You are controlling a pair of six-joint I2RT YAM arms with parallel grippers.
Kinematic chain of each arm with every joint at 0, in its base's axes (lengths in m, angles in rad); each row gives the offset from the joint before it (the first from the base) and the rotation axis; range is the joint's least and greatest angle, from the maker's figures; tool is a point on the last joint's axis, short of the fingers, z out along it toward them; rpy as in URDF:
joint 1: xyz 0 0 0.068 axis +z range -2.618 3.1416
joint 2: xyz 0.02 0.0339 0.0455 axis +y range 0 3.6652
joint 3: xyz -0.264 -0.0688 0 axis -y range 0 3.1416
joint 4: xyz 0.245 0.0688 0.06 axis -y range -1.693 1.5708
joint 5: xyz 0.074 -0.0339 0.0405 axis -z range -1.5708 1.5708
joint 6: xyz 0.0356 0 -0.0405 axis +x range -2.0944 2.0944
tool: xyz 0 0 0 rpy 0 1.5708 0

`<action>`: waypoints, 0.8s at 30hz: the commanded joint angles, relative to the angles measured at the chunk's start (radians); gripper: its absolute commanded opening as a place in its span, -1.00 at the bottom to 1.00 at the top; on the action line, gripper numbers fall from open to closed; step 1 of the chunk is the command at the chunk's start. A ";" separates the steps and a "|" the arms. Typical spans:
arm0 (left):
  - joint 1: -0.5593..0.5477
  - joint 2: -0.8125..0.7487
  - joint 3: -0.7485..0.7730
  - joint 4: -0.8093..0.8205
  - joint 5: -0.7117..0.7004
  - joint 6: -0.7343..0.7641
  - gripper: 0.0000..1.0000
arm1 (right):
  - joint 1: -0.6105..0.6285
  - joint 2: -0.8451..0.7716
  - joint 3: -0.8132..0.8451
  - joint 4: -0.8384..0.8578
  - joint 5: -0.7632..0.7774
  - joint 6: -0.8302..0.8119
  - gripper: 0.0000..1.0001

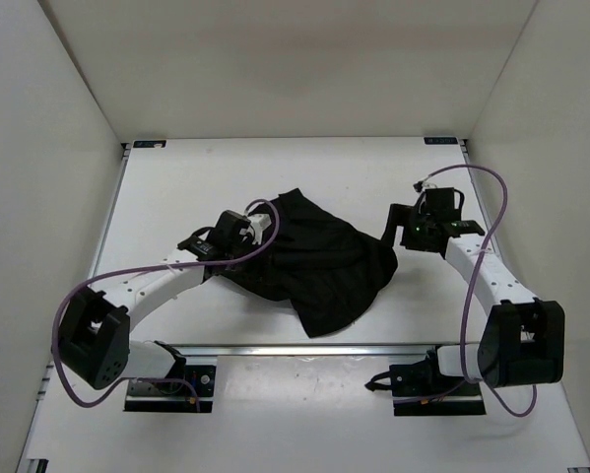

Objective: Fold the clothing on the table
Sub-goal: Move the skirt to the center of the board, then flatten the skirt out

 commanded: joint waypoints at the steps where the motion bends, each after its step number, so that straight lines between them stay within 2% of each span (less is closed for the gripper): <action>1: 0.026 -0.002 -0.030 -0.010 -0.095 -0.007 0.28 | 0.056 -0.036 0.093 0.023 -0.020 -0.071 0.68; 2: 0.052 0.006 -0.033 -0.018 -0.115 -0.013 0.13 | 0.076 -0.018 0.104 0.051 -0.017 -0.076 0.72; 7: 0.063 0.081 -0.035 -0.015 -0.194 -0.019 -0.21 | 0.207 0.108 0.178 0.096 -0.010 -0.117 0.78; 9: 0.087 0.106 -0.033 -0.004 -0.221 -0.034 -0.38 | 0.207 0.159 0.182 0.103 -0.026 -0.124 0.77; 18: 0.270 0.211 0.033 0.005 -0.260 0.013 -0.53 | 0.185 0.207 0.086 0.171 -0.117 -0.127 0.73; 19: 0.285 0.231 0.050 0.004 -0.260 0.016 -0.60 | 0.188 0.213 0.081 0.186 -0.109 -0.124 0.70; 20: 0.290 0.253 0.062 0.004 -0.260 0.018 -0.63 | 0.192 0.210 0.064 0.200 -0.111 -0.130 0.65; 22: 0.302 0.279 0.090 0.002 -0.281 0.024 -0.68 | 0.193 0.223 0.063 0.223 -0.106 -0.131 0.41; 23: 0.311 0.300 0.105 0.004 -0.289 0.021 -0.74 | 0.187 0.242 0.064 0.233 -0.112 -0.131 0.20; 24: 0.322 0.310 0.128 0.005 -0.287 0.018 -0.78 | 0.182 0.249 0.075 0.234 -0.120 -0.125 -0.14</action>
